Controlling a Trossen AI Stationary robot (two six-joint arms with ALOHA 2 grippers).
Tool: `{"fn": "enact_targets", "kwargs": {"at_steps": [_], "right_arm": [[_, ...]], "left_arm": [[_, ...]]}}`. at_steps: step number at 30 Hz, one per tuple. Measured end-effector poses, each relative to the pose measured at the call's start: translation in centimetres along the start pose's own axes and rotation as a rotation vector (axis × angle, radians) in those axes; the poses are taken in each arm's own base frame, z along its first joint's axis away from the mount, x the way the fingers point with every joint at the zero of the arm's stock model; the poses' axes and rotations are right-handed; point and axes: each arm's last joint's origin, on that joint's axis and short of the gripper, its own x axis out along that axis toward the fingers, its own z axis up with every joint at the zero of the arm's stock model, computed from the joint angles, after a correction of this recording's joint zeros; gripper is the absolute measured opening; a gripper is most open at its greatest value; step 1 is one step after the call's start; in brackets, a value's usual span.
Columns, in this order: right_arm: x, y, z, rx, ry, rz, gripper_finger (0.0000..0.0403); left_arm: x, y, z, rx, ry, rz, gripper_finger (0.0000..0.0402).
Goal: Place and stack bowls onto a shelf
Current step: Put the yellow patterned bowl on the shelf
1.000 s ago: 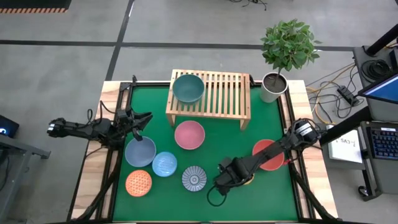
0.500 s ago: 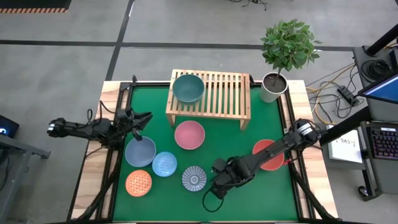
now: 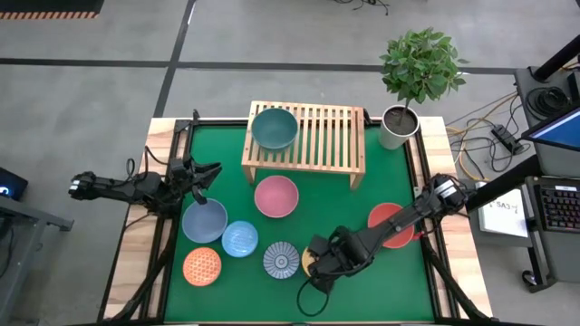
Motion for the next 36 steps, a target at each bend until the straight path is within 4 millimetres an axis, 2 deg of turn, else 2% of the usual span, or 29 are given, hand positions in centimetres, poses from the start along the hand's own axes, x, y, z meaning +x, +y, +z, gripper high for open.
{"fn": "enact_targets", "kwargs": {"at_steps": [4, 8, 15, 21, 26, 36], "right_arm": [[0.0, 1.4, -0.5, -0.177, -0.051, 0.066, 0.0009], [0.8, 2.1, -0.4, -0.212, -0.056, 0.108, 0.0023], [3.5, 2.7, -0.7, -0.236, 0.010, 0.128, 0.0104], [4.1, 2.5, -0.1, -0.231, 0.021, 0.137, 0.0150], [5.0, 2.2, 0.1, -0.247, 0.003, 0.160, 0.0144], [7.0, 1.2, 0.5, -0.247, 0.010, 0.233, 0.0089]], "left_arm": [[0.0, 0.0, 0.0, 0.000, 0.000, 0.000, 0.0075], [0.0, 0.0, 0.0, 0.000, 0.000, 0.000, 0.0075], [0.0, 0.0, 0.1, -0.005, -0.006, -0.002, 0.0075], [0.0, 0.0, 0.1, -0.009, -0.006, -0.002, 0.0075], [0.0, 0.0, 0.1, -0.012, -0.009, -0.003, 0.0075], [0.0, 0.0, 0.1, -0.017, -0.011, -0.003, 0.0075]]}}
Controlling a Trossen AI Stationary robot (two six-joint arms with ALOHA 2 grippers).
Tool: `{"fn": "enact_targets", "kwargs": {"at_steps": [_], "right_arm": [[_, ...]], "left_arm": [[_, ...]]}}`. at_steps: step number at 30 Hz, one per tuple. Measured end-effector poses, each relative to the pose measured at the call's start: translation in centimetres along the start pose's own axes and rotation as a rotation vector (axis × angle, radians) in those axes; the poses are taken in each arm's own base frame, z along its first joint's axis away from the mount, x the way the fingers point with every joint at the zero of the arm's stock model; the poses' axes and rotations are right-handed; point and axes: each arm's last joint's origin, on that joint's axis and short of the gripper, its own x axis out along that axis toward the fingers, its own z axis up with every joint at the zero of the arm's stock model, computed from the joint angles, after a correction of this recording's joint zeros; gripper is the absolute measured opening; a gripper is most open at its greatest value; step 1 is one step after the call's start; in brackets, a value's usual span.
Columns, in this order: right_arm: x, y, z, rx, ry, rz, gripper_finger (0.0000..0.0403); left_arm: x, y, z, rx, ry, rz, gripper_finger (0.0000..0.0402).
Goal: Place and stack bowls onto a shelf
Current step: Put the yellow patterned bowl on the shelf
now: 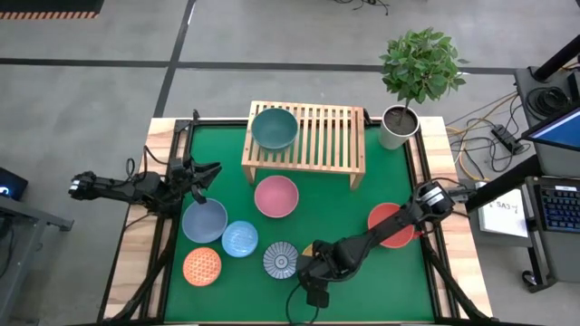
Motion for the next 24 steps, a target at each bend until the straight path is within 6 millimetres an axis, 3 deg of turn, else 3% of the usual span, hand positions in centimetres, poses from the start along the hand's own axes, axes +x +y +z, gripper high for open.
{"fn": "enact_targets", "kwargs": {"at_steps": [6, 11, 16, 24], "right_arm": [[0.0, -0.1, 0.1, -0.023, 0.003, 0.033, 0.0027], [-1.9, -0.1, 0.1, -0.026, -0.005, 0.039, 0.0015], [-4.9, -0.3, -0.6, -0.019, 0.051, -0.013, 0.0013], [-11.4, -0.2, 0.6, -0.137, -0.173, -0.152, 0.0012]], "left_arm": [[0.0, 0.0, 0.0, 0.000, 0.000, 0.000, 0.0075], [0.0, 0.0, 0.0, -0.001, -0.002, -0.001, 0.0075], [0.0, 0.0, 0.0, -0.002, -0.003, -0.002, 0.0075], [0.0, 0.0, 0.0, -0.003, -0.004, -0.002, 0.0075]]}}
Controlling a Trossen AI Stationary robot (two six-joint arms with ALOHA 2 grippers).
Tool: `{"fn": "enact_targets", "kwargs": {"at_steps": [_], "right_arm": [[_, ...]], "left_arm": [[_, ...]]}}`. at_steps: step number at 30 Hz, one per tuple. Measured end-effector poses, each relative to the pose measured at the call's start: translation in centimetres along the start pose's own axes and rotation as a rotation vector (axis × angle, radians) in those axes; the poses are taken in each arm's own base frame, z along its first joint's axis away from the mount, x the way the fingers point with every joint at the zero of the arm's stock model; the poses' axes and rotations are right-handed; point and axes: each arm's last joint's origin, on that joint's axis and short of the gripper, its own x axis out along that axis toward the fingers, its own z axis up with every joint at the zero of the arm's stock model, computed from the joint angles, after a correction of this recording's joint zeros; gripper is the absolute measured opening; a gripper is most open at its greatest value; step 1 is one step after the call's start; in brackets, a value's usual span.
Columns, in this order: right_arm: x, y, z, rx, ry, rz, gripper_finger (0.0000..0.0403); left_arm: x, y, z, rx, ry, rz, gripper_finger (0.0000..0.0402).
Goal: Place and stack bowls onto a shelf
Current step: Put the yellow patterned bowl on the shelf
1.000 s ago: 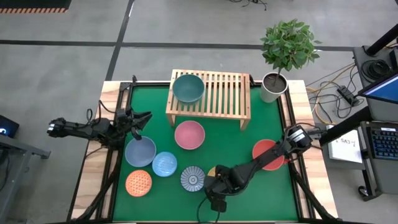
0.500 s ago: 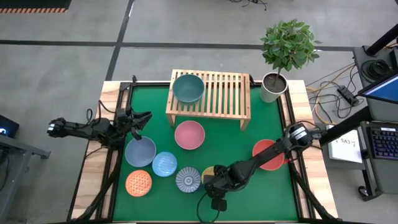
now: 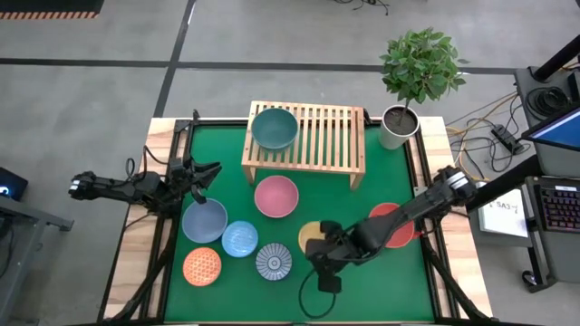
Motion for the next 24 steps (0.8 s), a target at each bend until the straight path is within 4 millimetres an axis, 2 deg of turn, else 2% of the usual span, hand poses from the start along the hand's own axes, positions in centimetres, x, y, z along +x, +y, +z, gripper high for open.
{"fn": "enact_targets", "kwargs": {"at_steps": [3, 8, 17, 20, 24], "right_arm": [[-2.8, -1.5, 0.8, -0.044, -0.054, -0.141, 0.0012], [-5.8, -6.1, 2.5, -0.071, -0.053, -0.349, 0.0012], [-6.6, -17.5, 4.8, -0.042, 0.074, -0.466, 0.0012], [-7.1, -20.8, 4.8, 0.025, 0.089, -0.412, 0.0012], [-7.6, -23.9, 4.8, 0.055, 0.095, -0.384, 0.0012]], "left_arm": [[0.0, 0.0, 0.0, 0.001, 0.000, 0.000, 0.0075], [0.0, 0.0, 0.0, -0.001, -0.002, 0.000, 0.0075], [0.0, 0.0, 0.0, -0.001, -0.002, -0.001, 0.0075], [0.0, 0.0, 0.0, 0.003, -0.002, 0.000, 0.0075], [0.0, 0.0, 0.0, 0.018, -0.002, 0.000, 0.0075]]}}
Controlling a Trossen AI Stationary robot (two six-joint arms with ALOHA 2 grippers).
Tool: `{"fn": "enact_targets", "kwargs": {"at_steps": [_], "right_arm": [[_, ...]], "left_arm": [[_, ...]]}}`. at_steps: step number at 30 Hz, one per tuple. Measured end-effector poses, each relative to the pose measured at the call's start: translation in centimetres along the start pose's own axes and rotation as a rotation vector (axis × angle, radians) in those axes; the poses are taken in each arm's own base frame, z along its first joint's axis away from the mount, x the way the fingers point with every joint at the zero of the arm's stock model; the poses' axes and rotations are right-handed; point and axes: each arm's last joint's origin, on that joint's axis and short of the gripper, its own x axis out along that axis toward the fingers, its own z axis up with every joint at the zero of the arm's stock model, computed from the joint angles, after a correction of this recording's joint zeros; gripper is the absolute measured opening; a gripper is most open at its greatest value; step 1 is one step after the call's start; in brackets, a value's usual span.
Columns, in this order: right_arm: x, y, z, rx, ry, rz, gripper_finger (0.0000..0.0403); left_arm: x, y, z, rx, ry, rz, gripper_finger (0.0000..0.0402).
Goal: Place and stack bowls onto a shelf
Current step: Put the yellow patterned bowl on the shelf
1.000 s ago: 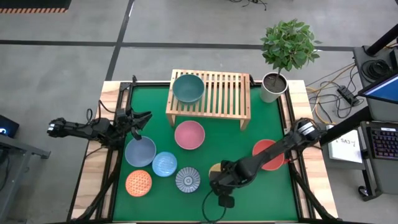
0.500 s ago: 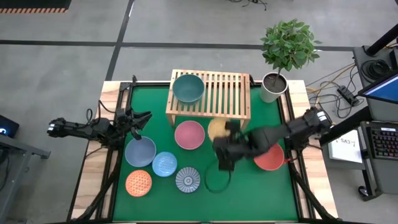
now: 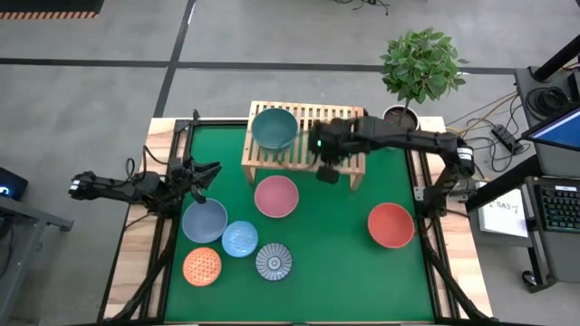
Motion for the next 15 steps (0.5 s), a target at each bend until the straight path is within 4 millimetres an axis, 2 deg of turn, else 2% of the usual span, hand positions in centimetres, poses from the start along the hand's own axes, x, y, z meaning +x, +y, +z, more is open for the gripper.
{"fn": "enact_targets", "kwargs": {"at_steps": [6, 15], "right_arm": [[0.7, -2.3, -0.1, 0.029, 0.014, 0.030, 0.0012], [0.8, -2.9, 0.1, 0.028, -0.008, 0.021, 0.0013]], "left_arm": [[0.0, 0.0, 0.0, 0.002, 0.000, 0.000, 0.0075], [0.0, 0.0, 0.0, 0.003, 0.000, 0.000, 0.0075]]}}
